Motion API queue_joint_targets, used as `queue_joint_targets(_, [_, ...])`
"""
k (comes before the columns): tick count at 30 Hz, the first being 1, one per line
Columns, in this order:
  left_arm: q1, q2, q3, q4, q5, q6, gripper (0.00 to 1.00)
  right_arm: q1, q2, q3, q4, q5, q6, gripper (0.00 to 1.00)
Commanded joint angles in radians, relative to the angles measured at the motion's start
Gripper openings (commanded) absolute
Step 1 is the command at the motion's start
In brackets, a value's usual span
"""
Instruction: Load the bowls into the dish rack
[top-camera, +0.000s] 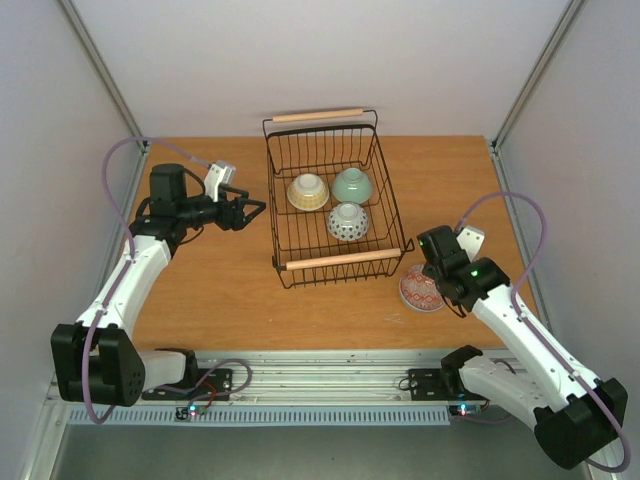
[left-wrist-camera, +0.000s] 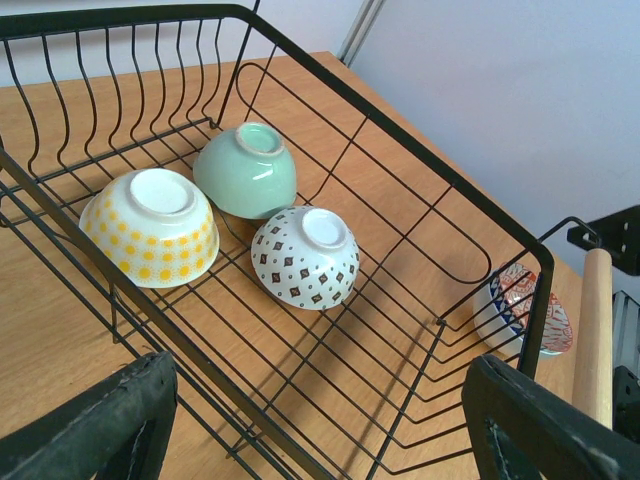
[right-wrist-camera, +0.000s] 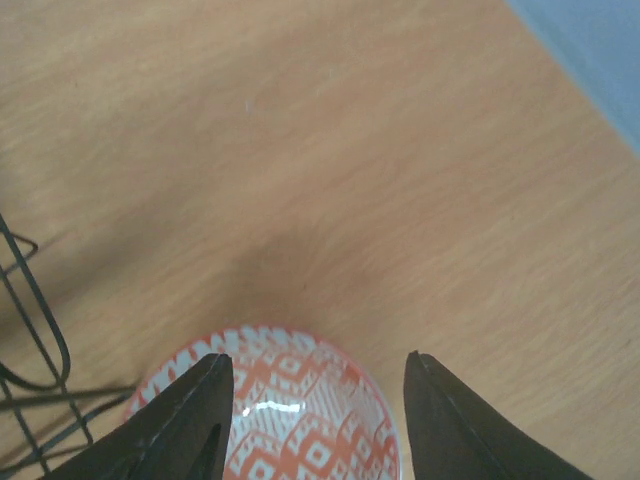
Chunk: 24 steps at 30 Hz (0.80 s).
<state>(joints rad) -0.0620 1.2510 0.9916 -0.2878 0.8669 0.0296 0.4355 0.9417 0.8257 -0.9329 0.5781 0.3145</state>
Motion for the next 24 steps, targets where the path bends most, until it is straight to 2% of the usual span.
queue_joint_targets(1, [0.001,-0.014,0.002,0.035,0.014,-0.003,0.79,-0.001,-0.065,-0.06,-0.026,-0.072,0.075,0.46])
queue_joint_targets(5, [0.002,-0.007,0.002,0.039,0.013,-0.003,0.79,-0.001,-0.107,-0.091,-0.058,-0.087,0.078,0.45])
queue_joint_targets(12, [0.001,0.004,0.004,0.035,0.013,-0.003,0.79,-0.002,-0.098,-0.17,-0.041,-0.111,0.092,0.48])
queue_joint_targets(24, [0.001,0.015,0.005,0.036,0.012,-0.003,0.79,-0.001,-0.088,-0.243,0.002,-0.15,0.104,0.43])
